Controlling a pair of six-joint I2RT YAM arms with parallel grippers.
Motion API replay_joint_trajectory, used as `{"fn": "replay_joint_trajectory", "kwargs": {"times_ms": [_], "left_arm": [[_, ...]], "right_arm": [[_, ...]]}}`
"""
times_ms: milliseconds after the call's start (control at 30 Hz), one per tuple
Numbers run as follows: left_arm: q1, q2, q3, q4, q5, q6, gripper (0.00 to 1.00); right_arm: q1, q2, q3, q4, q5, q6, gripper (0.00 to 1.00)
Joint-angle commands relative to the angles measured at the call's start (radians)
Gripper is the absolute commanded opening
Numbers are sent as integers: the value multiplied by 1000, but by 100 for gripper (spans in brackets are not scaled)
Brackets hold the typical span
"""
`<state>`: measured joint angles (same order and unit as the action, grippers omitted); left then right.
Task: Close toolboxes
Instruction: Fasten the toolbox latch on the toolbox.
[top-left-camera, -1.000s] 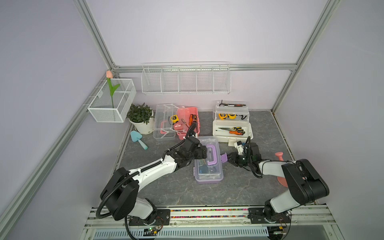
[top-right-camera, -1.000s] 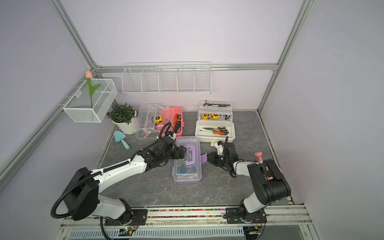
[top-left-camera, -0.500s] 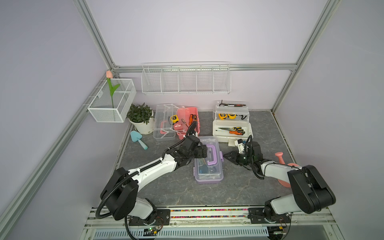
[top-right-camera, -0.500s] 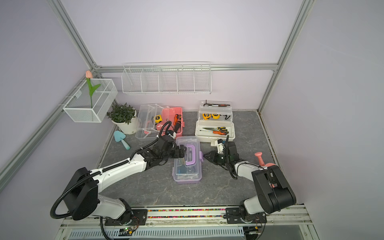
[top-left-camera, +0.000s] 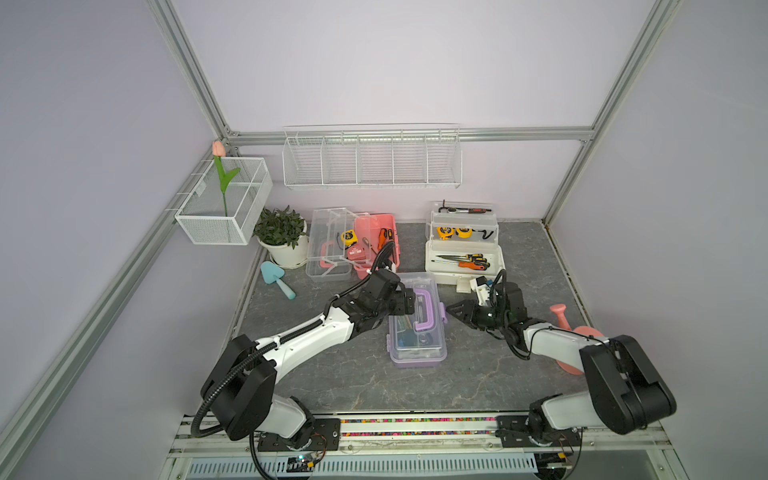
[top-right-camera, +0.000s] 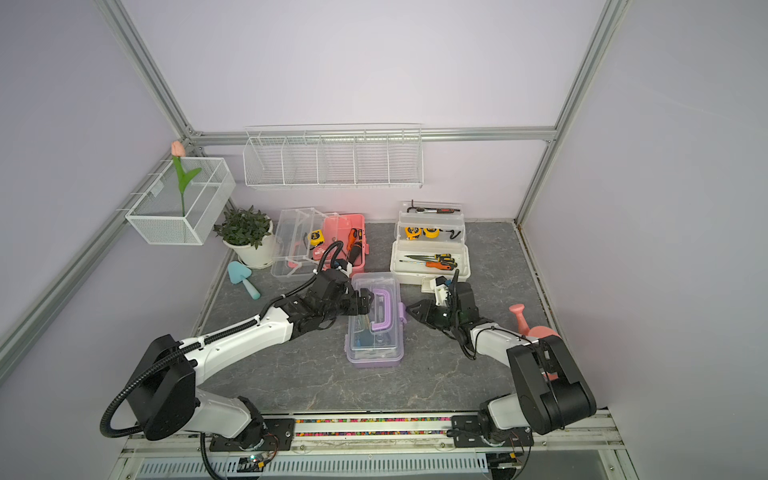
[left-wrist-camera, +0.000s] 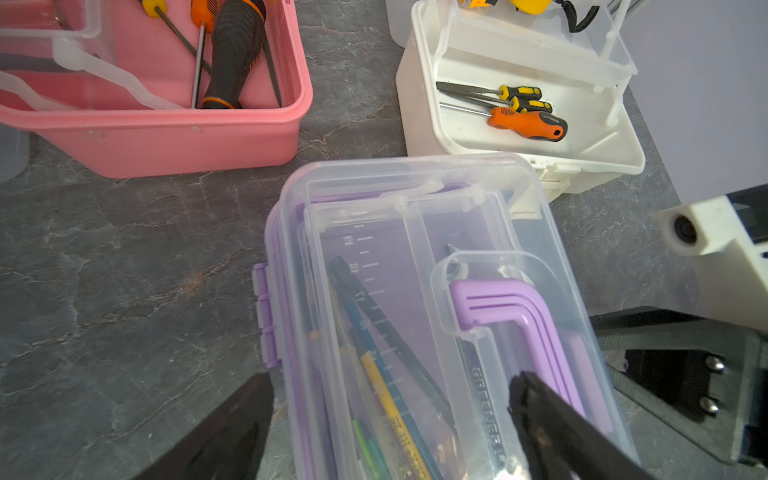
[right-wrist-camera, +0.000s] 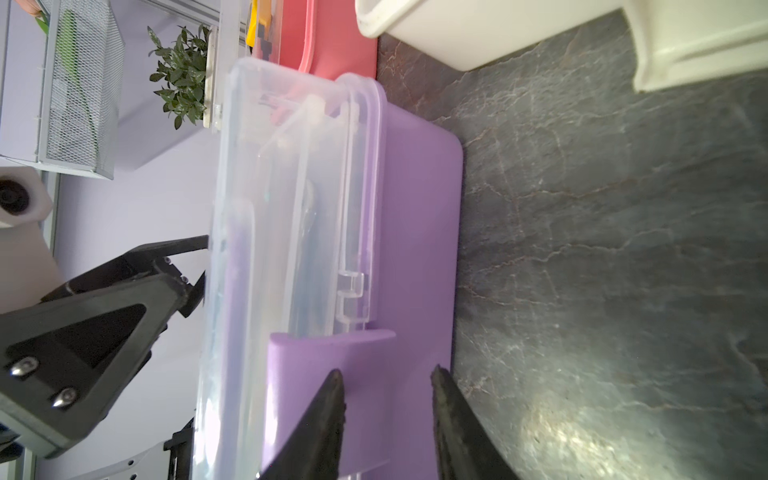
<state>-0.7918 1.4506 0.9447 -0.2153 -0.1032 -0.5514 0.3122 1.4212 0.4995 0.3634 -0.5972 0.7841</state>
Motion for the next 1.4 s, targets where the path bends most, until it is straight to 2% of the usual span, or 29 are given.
{"fn": "replay_joint_trajectory", "kwargs": {"times_ms": [0,467,1067,1233,1367], "left_arm": [[7,17,28,-15,7,5,92],[8,41,29,-31,12,16,92],[9,58,28,-27,22,8,91],[9,62,27,-26,25,5,91],[8,61,25,-27,27,4,90]], "right_arm": [[7,-10,0,26,-25,34,40],[8,24,-53,217,-88,132,40],[12,-50,-102,196,-89,125,46],[16,-60,-101,193,-87,123,46],[18,-35,-106,220,-88,130,41]]}}
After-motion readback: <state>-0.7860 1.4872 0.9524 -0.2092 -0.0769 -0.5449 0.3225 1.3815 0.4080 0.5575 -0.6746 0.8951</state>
